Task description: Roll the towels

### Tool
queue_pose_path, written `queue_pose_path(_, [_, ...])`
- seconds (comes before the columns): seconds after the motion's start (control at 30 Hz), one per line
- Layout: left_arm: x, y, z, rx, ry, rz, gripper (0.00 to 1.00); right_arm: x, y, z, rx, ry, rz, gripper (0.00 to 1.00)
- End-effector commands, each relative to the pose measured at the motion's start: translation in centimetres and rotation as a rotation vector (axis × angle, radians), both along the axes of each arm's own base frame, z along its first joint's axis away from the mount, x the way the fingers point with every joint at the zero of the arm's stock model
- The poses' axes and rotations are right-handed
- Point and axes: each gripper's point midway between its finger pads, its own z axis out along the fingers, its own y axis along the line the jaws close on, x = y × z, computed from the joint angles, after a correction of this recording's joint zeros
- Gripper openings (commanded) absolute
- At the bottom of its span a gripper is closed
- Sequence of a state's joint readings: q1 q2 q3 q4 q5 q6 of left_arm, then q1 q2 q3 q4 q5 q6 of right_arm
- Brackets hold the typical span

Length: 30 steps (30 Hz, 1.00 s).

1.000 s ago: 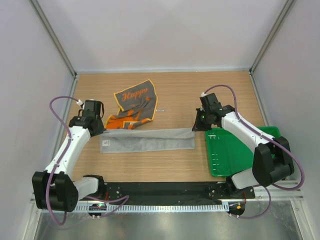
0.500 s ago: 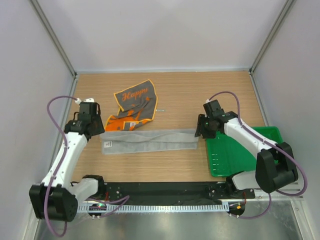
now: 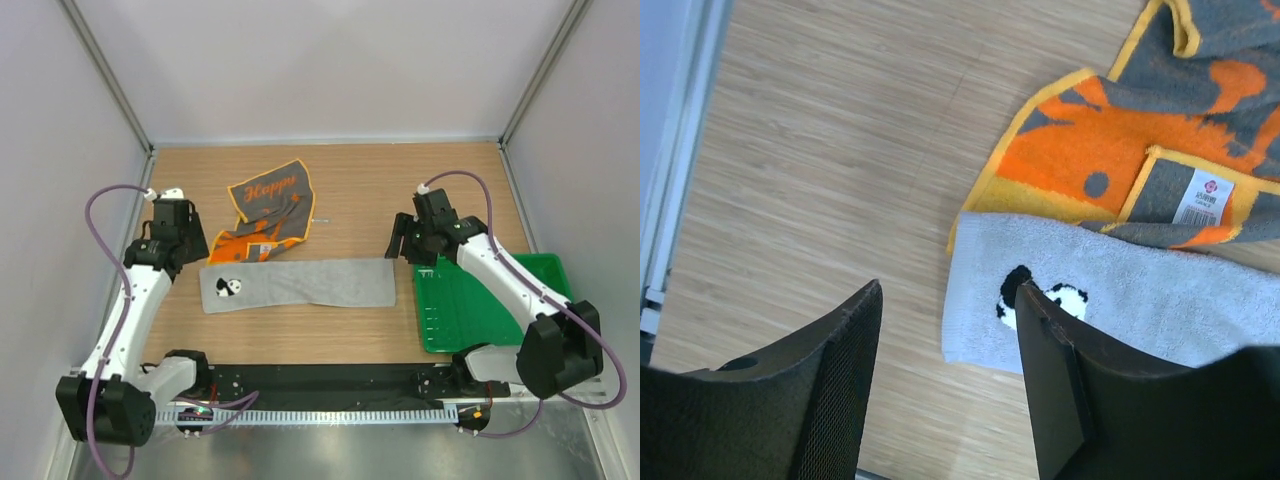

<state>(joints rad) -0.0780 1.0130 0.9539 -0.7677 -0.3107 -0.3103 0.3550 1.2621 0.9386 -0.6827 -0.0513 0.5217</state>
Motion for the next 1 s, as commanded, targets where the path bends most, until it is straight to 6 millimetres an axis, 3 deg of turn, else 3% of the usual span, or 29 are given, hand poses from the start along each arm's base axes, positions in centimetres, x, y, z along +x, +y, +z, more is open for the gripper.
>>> queue_pose_path(0.0, [2.3, -1.0, 0.4, -0.054, -0.025, -0.009, 0.58, 2.7, 1.3, 0.7, 0.01, -0.016, 0.031, 0.67])
queue_pose_path(0.17, [3.5, -1.4, -2.0, -0.066, 0.047, -0.019, 0.64, 4.7, 2.1, -1.0, -0.019, 0.039, 0.066, 0.68])
queue_pose_path(0.33, [4.6, -3.0, -4.6, -0.215, 0.096, -0.08, 0.78, 6.1, 2.4, -3.3, -0.067, 0.108, 0.088, 0.69])
queue_pose_path(0.4, [4.7, -3.3, -5.1, -0.236, 0.109, -0.095, 0.79, 6.0, 2.1, -4.2, -0.101, 0.146, 0.105, 0.69])
queue_pose_path(0.43, [4.7, -2.3, -5.3, -0.238, 0.115, -0.065, 0.79, 6.4, 1.9, -4.3, -0.125, 0.143, 0.104, 0.69])
queue_pose_path(0.63, [4.5, -2.3, -5.8, -0.238, 0.129, -0.067, 0.77, 5.6, 0.0, -6.3, -0.256, 0.2, 0.099, 0.69])
queue_pose_path(0.97, [4.4, -2.2, -4.8, -0.232, 0.093, -0.068, 0.73, 4.9, 2.1, -9.3, -0.205, 0.277, 0.173, 0.58])
